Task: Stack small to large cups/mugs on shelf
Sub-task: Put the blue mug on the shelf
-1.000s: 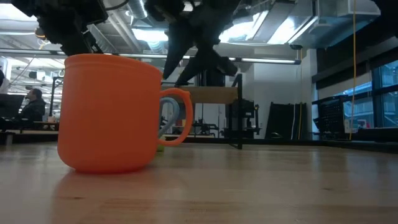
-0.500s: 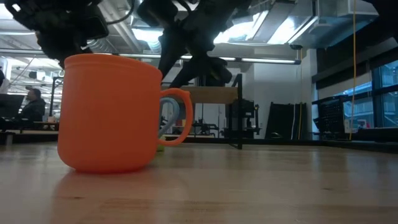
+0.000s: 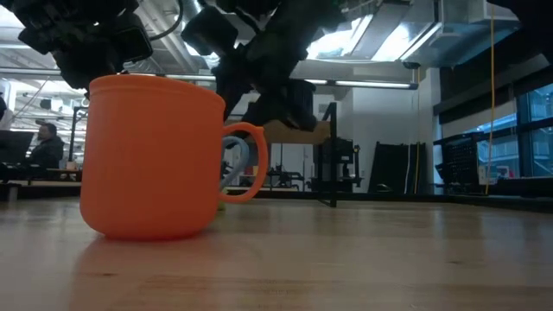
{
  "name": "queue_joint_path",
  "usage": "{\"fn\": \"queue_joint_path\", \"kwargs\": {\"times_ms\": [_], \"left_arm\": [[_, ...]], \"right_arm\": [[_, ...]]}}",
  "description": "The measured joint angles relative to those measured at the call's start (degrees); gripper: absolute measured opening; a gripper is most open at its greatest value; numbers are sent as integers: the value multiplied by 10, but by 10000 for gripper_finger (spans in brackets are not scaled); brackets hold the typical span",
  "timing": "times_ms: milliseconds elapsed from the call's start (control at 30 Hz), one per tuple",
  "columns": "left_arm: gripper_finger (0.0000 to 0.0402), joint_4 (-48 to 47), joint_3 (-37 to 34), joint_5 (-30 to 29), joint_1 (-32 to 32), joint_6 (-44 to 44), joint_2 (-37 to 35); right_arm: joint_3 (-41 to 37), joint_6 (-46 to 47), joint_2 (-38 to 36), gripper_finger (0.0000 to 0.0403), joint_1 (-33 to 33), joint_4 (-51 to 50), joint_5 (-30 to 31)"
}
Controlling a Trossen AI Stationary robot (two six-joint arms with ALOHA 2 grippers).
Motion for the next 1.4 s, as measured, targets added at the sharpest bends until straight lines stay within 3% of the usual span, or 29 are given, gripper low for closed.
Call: {"fn": "queue_joint_path", "kwargs": {"times_ms": [433, 1067, 1400], "left_arm": [[40, 0, 0, 0, 0, -2, 0], [40, 2, 0, -16, 0, 0, 0], [40, 9, 0, -15, 0, -19, 0]], "right_arm": [[0, -2, 0, 113, -8, -16, 16], [0, -2, 3, 23, -11, -30, 19], [0, -6, 4, 32, -10, -25, 32]]}}
